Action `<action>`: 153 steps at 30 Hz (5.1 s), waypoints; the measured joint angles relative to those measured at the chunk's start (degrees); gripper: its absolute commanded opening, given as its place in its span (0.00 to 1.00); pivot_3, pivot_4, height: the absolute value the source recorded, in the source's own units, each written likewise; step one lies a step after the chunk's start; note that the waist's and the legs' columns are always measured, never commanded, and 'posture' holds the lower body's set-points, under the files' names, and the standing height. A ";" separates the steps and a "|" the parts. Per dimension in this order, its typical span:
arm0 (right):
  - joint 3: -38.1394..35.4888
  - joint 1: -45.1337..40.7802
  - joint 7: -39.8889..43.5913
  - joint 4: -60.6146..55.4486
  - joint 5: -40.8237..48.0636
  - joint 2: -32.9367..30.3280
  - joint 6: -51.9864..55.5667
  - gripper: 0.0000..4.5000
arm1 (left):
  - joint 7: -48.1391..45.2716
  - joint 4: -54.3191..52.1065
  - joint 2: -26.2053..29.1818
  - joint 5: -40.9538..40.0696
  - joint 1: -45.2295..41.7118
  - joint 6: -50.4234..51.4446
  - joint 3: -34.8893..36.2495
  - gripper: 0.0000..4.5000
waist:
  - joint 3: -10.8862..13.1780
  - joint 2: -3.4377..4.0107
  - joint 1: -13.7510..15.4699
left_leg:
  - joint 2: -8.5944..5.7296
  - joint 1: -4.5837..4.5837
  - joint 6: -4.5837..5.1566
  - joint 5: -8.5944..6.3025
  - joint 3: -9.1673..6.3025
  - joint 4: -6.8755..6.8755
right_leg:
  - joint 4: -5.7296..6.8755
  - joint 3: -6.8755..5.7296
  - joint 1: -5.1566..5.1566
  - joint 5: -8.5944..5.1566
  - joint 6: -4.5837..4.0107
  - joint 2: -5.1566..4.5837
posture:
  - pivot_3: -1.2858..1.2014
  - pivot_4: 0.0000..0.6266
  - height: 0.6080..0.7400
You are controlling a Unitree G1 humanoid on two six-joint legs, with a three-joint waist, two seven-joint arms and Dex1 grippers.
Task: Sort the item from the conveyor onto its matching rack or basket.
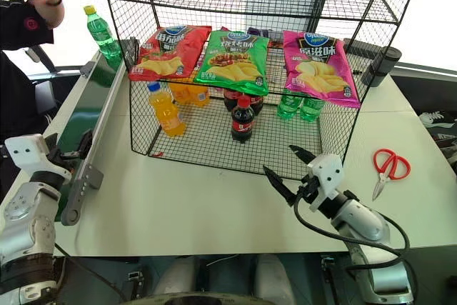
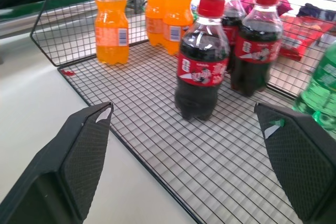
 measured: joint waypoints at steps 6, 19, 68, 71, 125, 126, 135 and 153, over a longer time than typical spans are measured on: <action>4.74 -1.09 -1.25 -1.54 -1.25 1.59 0.47 1.00 | 3.34 2.73 -1.06 1.29 -1.90 -2.43 -0.02 1.00 | -0.04 -0.08 -0.01 | 0.00 -0.01 0.00 0.00 0.00 0.00 | 0.00 -0.01 0.01 0.00 0.00 -0.05 | 0.52 0.24 1.00; 10.27 -0.42 -1.04 -2.56 -1.74 2.94 0.11 1.00 | 6.61 3.64 -3.66 2.49 -2.26 -5.03 -0.34 1.00 | -0.04 -0.09 -0.04 | 0.03 0.00 -0.01 0.00 0.00 0.00 | 0.00 -0.01 0.00 0.00 0.00 -0.10 | 0.52 0.24 1.00; 12.20 -2.02 -0.57 -2.54 0.51 3.84 1.77 1.00 | 12.59 5.13 -5.01 5.49 -3.53 -8.83 -0.32 0.61 | -0.07 -0.15 0.07 | 0.01 -0.01 -0.01 0.00 0.00 0.00 | 0.00 -0.02 0.00 0.01 0.00 -0.19 | 0.52 0.24 1.00; 12.20 -1.97 -0.59 -2.54 0.53 3.84 1.80 1.00 | 12.71 4.87 -5.00 5.63 -3.01 -9.23 -0.35 0.61 | -0.07 -0.15 0.02 | 0.01 -0.01 -0.01 0.00 -0.01 -0.01 | 0.00 -0.02 -0.01 0.01 0.00 -0.20 | 0.52 0.24 1.00; 12.45 -12.14 -0.59 -7.69 6.25 2.17 16.46 0.69 | -46.53 -3.12 -7.21 5.29 -11.96 -9.13 -43.30 0.61 | 0.15 -0.14 -0.02 | -0.05 -0.16 0.00 -0.01 -0.03 0.01 | -0.12 -0.07 -0.08 0.00 0.00 0.12 | 0.52 0.24 1.00; 12.44 -12.04 -0.58 -7.69 6.25 2.17 16.33 0.69 | -46.63 -3.12 -7.25 5.27 -12.01 -8.91 -43.28 0.84 | 0.15 -0.14 -0.01 | -0.05 -0.16 0.00 -0.01 -0.02 0.01 | -0.12 -0.07 -0.08 0.00 0.00 0.12 | 0.52 0.24 1.00; 9.23 -10.00 -3.68 -4.46 2.85 3.61 11.65 0.69 | -45.27 -3.26 -6.64 4.99 -12.31 -7.94 -42.25 0.98 | 0.16 -0.13 -0.03 | -0.08 -0.15 0.01 -0.01 -0.03 0.01 | -0.11 -0.07 -0.08 0.00 0.00 0.16 | 0.52 0.24 1.00; -5.78 -17.66 -20.95 24.91 -6.98 11.60 -4.14 0.69 | -38.33 -10.13 -2.93 2.19 -5.60 -1.23 -35.33 0.98 | 0.30 0.15 -0.46 | -0.01 -0.09 0.00 0.00 0.01 -0.03 | 0.00 0.03 -0.10 0.00 0.00 0.12 | 0.52 0.24 1.00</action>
